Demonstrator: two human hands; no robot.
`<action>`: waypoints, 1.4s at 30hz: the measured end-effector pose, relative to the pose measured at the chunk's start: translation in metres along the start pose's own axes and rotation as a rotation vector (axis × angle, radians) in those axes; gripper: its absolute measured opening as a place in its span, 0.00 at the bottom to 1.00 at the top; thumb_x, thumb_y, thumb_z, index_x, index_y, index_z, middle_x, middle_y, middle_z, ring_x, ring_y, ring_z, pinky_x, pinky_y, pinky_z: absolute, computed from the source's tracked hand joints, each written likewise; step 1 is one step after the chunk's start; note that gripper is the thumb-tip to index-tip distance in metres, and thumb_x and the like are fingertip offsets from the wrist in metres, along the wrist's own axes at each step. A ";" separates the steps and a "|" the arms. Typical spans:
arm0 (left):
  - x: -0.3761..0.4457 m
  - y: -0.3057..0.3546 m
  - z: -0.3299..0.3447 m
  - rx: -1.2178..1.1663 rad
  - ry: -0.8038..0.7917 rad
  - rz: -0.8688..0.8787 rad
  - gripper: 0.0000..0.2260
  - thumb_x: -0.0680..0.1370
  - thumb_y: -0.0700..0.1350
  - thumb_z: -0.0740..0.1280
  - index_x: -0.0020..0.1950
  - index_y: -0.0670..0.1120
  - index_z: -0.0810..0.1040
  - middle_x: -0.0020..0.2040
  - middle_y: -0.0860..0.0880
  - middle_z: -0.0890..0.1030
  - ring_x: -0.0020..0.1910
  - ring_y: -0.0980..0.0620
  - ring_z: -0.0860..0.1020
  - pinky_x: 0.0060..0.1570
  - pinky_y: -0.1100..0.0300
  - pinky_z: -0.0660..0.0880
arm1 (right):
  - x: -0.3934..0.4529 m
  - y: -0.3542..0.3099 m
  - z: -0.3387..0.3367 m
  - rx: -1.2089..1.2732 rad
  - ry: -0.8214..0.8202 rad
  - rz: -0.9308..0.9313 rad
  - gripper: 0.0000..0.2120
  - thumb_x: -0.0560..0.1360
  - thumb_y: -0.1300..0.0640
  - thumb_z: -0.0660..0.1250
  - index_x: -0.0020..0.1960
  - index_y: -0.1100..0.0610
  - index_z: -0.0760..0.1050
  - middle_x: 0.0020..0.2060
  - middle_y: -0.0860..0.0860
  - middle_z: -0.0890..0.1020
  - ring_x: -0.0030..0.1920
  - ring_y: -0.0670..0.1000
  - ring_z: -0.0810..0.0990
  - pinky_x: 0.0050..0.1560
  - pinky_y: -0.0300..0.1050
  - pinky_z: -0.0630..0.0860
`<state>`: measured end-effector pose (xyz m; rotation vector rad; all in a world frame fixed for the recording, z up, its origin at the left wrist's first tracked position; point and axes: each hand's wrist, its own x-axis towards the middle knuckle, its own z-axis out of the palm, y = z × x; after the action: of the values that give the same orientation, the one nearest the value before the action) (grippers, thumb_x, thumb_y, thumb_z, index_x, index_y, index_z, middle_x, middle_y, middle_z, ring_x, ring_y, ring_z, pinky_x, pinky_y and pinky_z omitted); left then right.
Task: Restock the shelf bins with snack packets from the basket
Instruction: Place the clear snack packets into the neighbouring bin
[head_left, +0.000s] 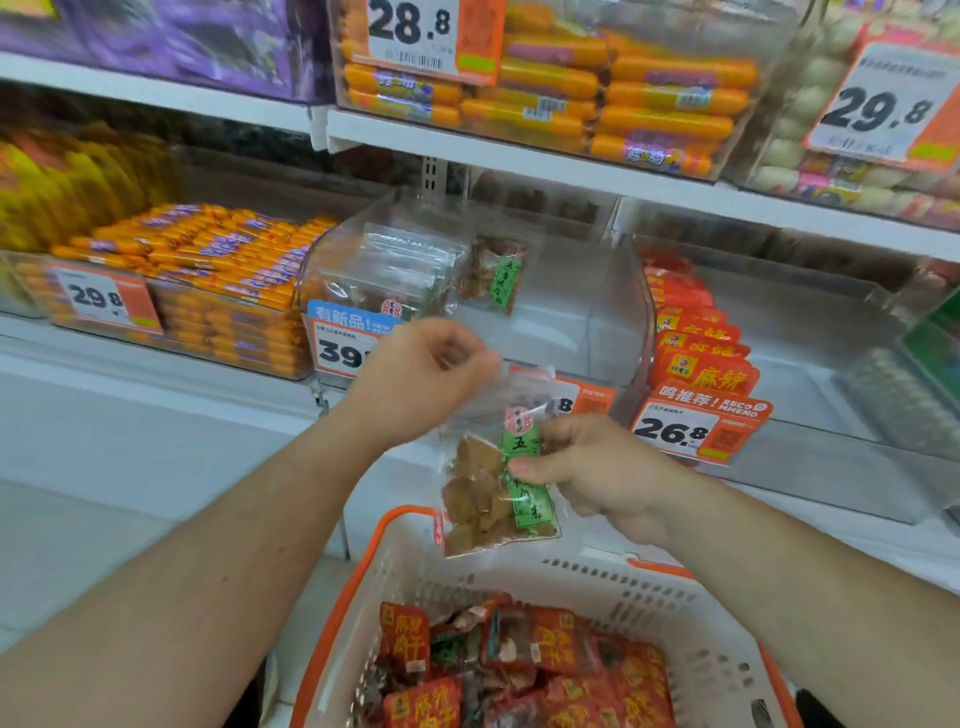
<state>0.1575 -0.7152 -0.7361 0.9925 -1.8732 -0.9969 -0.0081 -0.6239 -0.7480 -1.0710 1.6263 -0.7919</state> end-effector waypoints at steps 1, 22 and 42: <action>0.005 -0.003 -0.004 -0.050 0.158 0.022 0.06 0.77 0.46 0.71 0.41 0.48 0.80 0.36 0.49 0.82 0.36 0.52 0.79 0.41 0.55 0.77 | 0.002 -0.004 -0.003 0.073 -0.020 0.041 0.08 0.75 0.61 0.71 0.51 0.55 0.73 0.19 0.44 0.64 0.21 0.45 0.57 0.24 0.37 0.53; 0.055 -0.059 -0.010 0.444 0.615 -0.144 0.56 0.62 0.63 0.77 0.79 0.48 0.49 0.78 0.39 0.47 0.78 0.40 0.45 0.74 0.41 0.47 | 0.157 -0.090 -0.044 0.280 0.642 -0.176 0.11 0.73 0.54 0.76 0.46 0.55 0.74 0.37 0.50 0.74 0.30 0.46 0.64 0.28 0.40 0.60; 0.061 -0.073 -0.002 0.410 0.727 -0.040 0.48 0.58 0.62 0.71 0.75 0.52 0.58 0.76 0.36 0.55 0.76 0.36 0.53 0.71 0.40 0.55 | 0.267 -0.084 -0.048 0.032 0.714 -0.012 0.20 0.74 0.47 0.72 0.52 0.64 0.79 0.41 0.57 0.83 0.36 0.56 0.82 0.35 0.45 0.77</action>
<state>0.1546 -0.7977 -0.7831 1.4009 -1.4478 -0.1944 -0.0624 -0.9024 -0.7608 -0.8126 2.1805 -1.3010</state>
